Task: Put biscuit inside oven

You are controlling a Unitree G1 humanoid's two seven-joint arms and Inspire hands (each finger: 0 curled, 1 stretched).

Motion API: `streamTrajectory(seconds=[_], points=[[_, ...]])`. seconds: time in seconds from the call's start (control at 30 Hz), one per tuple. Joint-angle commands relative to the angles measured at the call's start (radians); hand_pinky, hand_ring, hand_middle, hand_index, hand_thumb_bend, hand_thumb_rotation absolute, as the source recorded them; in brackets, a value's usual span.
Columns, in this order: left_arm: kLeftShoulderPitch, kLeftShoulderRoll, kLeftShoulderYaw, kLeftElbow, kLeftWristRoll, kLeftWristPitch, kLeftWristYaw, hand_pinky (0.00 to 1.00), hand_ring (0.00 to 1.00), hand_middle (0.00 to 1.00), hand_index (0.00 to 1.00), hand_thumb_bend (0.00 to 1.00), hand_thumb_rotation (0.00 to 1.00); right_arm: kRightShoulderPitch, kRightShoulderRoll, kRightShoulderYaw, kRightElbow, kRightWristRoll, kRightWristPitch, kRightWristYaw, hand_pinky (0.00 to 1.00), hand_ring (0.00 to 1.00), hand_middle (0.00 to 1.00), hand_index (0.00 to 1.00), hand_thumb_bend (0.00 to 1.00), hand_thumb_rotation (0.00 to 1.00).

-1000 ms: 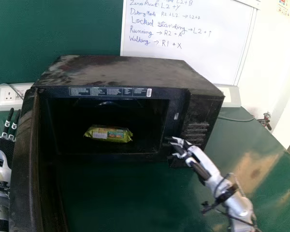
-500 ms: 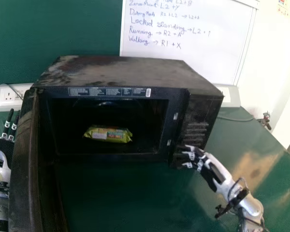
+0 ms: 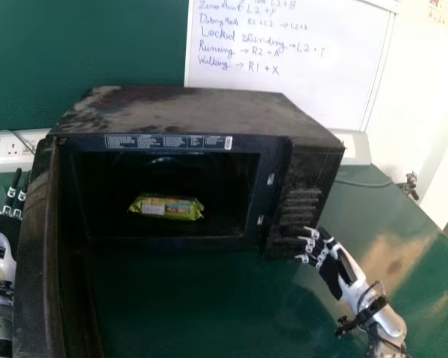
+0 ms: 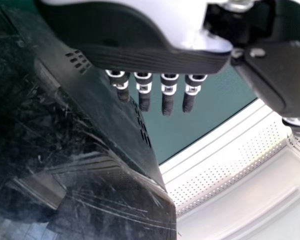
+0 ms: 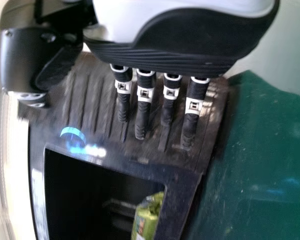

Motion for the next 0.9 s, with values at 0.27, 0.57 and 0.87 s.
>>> streamTrajectory(seconds=[0.27, 0.57, 0.87], points=[[0.052, -0.039, 0.003, 0.038, -0.003, 0.015, 0.005, 0.0, 0.16, 0.42, 0.87, 0.14, 0.64, -0.05, 0.055, -0.082, 0.144, 0.035, 0.092, -0.044, 0.51, 0.55, 0.66, 0.82, 0.7, 0.42], [0.044, -0.031, 0.005, 0.059, -0.008, 0.015, -0.016, 0.0, 0.16, 0.43, 0.89, 0.13, 0.67, -0.064, 0.086, -0.135, 0.168, 0.055, 0.15, -0.042, 0.34, 0.4, 0.53, 0.72, 0.65, 0.42], [0.045, -0.029, 0.008, 0.061, -0.007, 0.008, -0.02, 0.0, 0.16, 0.42, 0.87, 0.13, 0.63, -0.066, 0.097, -0.154, 0.172, 0.051, 0.166, -0.036, 0.3, 0.35, 0.51, 0.62, 0.6, 0.35]])
